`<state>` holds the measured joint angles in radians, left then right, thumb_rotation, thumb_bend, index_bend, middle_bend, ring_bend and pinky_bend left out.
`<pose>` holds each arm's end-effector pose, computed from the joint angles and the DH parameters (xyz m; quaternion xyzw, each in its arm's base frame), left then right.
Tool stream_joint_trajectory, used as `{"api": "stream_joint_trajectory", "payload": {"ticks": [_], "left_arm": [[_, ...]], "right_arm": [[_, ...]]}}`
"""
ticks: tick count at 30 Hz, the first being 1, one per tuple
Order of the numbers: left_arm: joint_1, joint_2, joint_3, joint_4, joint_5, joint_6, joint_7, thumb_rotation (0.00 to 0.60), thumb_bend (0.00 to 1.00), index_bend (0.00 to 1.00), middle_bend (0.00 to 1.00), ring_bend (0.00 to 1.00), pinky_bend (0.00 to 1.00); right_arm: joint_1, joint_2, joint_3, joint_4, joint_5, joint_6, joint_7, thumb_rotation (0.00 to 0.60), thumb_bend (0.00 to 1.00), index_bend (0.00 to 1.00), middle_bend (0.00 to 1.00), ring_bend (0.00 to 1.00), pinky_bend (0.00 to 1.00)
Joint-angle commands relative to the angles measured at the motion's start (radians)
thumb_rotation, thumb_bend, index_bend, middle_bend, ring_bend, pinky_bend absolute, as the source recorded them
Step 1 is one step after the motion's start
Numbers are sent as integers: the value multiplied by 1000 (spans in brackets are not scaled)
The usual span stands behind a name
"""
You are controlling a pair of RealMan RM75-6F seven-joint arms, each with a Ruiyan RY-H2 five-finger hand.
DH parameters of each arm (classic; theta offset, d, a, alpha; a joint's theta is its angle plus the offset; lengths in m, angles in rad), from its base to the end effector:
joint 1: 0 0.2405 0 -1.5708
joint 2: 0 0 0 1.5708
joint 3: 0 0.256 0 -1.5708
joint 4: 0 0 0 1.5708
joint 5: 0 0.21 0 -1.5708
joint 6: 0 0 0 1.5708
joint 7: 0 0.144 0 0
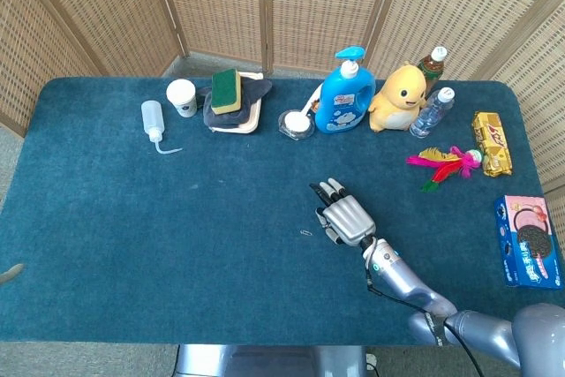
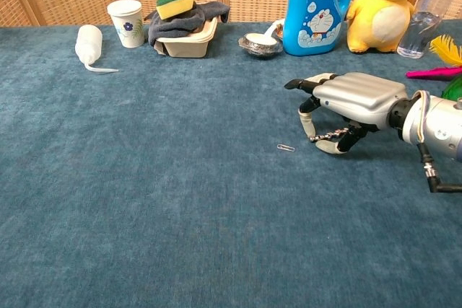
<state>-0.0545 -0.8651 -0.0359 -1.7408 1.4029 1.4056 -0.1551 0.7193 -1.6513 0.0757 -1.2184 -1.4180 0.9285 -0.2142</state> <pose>-0.3226 0.1662 0.2216 -0.5597 -0.4495 -0.3500 0.6018 -0.1767 -0.3331 -0.0514 0.8128 -0.2846 0.3378 0.3799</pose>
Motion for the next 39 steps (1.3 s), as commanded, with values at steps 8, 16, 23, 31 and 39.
{"api": "stream_joint_trajectory", "payload": {"ticks": [8,16,23,31,39], "left_arm": [[-1,-1,0,-1,-1,-1,4,600,223,0,0,0,0],[-2,-3,0,-1,-3,-3,8,600,223,0,0,0,0],[-2,-3,1,-3,-2,-3,12,600,223,0,0,0,0],[-1,-1,2,-5,5,0,6,600,223,0,0,0,0],[1,6,5,-3,16,2,-18,600,223,0,0,0,0]], "right_arm": [[0,3,2,-10,0,2,-1,600,412,565,0,0,51],[-6,10,-5,-21,-18,19,15,600,416,573,0,0,51],[-15,43,-12,-72,-65,72,22,600,427,586,0,0,51],[-24,92,-9,-170,-86,108,-1,600,428,591,0,0,51],[-20,130,9,-329,-70,99,21,600,429,593,0,0,51]]}}
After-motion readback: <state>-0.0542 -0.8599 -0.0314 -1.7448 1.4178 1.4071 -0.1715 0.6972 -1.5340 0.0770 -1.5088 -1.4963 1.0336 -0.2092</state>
